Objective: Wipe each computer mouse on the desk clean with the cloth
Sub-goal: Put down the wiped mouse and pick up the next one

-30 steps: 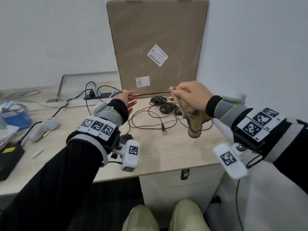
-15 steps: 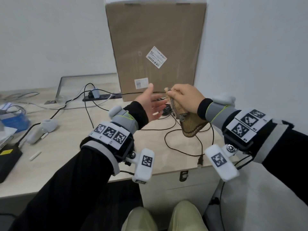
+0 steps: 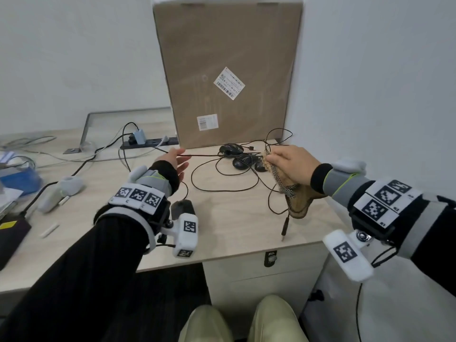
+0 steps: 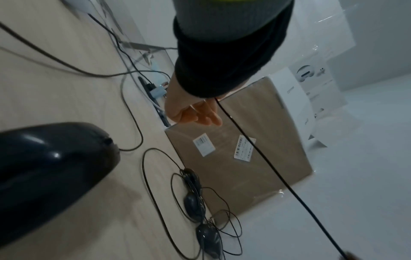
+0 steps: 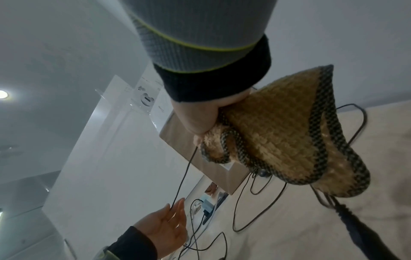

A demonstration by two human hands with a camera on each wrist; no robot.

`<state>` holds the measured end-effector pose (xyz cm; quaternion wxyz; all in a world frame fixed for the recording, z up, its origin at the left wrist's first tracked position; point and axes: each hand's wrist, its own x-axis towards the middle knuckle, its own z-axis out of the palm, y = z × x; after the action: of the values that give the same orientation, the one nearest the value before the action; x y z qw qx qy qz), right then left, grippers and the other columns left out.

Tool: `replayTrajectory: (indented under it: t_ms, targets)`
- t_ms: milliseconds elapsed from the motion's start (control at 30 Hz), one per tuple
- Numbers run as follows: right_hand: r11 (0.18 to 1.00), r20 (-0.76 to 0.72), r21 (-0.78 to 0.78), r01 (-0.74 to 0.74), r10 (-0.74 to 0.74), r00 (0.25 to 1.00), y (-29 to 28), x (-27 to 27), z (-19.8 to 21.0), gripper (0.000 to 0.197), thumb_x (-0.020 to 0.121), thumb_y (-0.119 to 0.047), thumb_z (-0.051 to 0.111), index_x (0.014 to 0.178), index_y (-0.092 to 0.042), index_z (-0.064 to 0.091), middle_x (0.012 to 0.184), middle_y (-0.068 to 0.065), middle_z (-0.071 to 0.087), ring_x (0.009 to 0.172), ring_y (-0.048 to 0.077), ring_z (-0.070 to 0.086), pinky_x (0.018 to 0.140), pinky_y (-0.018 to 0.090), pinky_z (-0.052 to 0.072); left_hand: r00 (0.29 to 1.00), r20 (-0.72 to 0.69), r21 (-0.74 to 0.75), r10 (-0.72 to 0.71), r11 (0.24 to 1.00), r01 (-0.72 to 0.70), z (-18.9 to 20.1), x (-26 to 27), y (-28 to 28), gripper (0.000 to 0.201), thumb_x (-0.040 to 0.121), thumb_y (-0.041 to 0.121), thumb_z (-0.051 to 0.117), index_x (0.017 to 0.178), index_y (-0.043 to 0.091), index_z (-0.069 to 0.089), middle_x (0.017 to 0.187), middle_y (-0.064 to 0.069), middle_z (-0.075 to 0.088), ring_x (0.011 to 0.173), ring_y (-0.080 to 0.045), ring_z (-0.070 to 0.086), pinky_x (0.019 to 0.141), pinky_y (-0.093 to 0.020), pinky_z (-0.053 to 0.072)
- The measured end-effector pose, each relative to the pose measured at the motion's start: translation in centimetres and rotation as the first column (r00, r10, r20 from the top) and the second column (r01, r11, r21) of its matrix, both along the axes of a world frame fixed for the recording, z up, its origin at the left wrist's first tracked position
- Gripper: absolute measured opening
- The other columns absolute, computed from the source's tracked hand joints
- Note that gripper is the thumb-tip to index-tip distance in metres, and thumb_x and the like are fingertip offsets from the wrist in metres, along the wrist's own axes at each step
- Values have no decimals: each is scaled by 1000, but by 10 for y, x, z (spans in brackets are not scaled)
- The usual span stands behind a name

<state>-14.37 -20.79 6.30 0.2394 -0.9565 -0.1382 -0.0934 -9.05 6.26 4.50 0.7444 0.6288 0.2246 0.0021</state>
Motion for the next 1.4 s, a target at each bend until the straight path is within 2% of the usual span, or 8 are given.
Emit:
replayTrajectory:
  t_ms: [233, 367, 567, 833, 1033, 1133, 1200, 1400]
  targets:
    - [986, 28, 165, 31, -36, 999, 27, 6, 0, 37, 96, -27, 45, 59, -21, 40, 62, -3, 46, 75, 24, 46, 65, 30, 29, 955, -15, -231, -296, 930, 285, 8, -27, -50, 69, 83, 72, 39, 114, 11, 44, 106, -7, 61, 86, -18, 58, 66, -29, 45]
    - [988, 32, 144, -49, 45, 998, 48, 4, -3, 25, 95, -29, 46, 81, -15, 61, 95, 8, 67, 92, 27, 57, 77, 32, 39, 861, 56, -131, -506, 851, 509, 17, -38, -90, 45, 96, 55, 32, 89, 18, 57, 77, 0, 52, 70, -13, 49, 64, -25, 40]
    - [997, -6, 66, -46, 47, 999, 44, 2, -10, 24, 96, -28, 45, 76, -17, 53, 81, 3, 53, 84, 23, 50, 65, 27, 24, 931, 41, 123, -362, 927, 355, 12, -20, -78, 42, 103, 38, 22, 93, 28, 61, 77, 10, 56, 70, -5, 51, 61, -22, 32]
    - [999, -22, 50, 6, -5, 1000, 17, -2, -26, 26, 96, -27, 45, 70, -23, 48, 81, 0, 55, 88, 26, 54, 78, 35, 40, 1000, 1, 75, -27, 997, 27, -11, 1, -17, 46, 102, 36, 23, 130, 16, 53, 77, 6, 59, 64, -6, 52, 54, -21, 31]
    - [987, 22, 153, 40, -44, 999, 33, 0, -20, 37, 96, -27, 43, 60, -22, 39, 66, -2, 47, 77, 25, 48, 65, 32, 31, 954, -23, -172, -298, 941, 290, -3, -21, -54, 65, 86, 70, 36, 114, 12, 44, 90, -3, 61, 76, -16, 57, 62, -26, 40]
    - [993, 54, 108, -38, 32, 998, 50, -1, -18, 28, 96, -28, 44, 79, -11, 59, 91, 7, 64, 93, 29, 57, 72, 33, 38, 886, 21, -122, -464, 878, 463, 1, -32, -88, 49, 93, 59, 35, 96, 16, 56, 76, 1, 54, 69, -14, 51, 62, -24, 39]
    - [994, 49, 80, -78, 74, 996, 57, -1, -19, 29, 96, -28, 44, 93, -7, 63, 115, 6, 65, 105, 28, 57, 82, 33, 42, 886, 58, -73, -461, 883, 464, 3, -29, -99, 42, 100, 45, 30, 96, 18, 63, 73, 3, 52, 64, -11, 45, 59, -22, 38]
    - [997, 17, 45, -66, 66, 998, 45, -2, -24, 30, 97, -30, 42, 92, -8, 61, 97, 12, 65, 95, 30, 56, 77, 34, 37, 958, 45, 106, -283, 955, 277, 0, -13, -72, 48, 103, 37, 19, 78, 25, 58, 64, 13, 65, 64, -5, 51, 60, -23, 29]
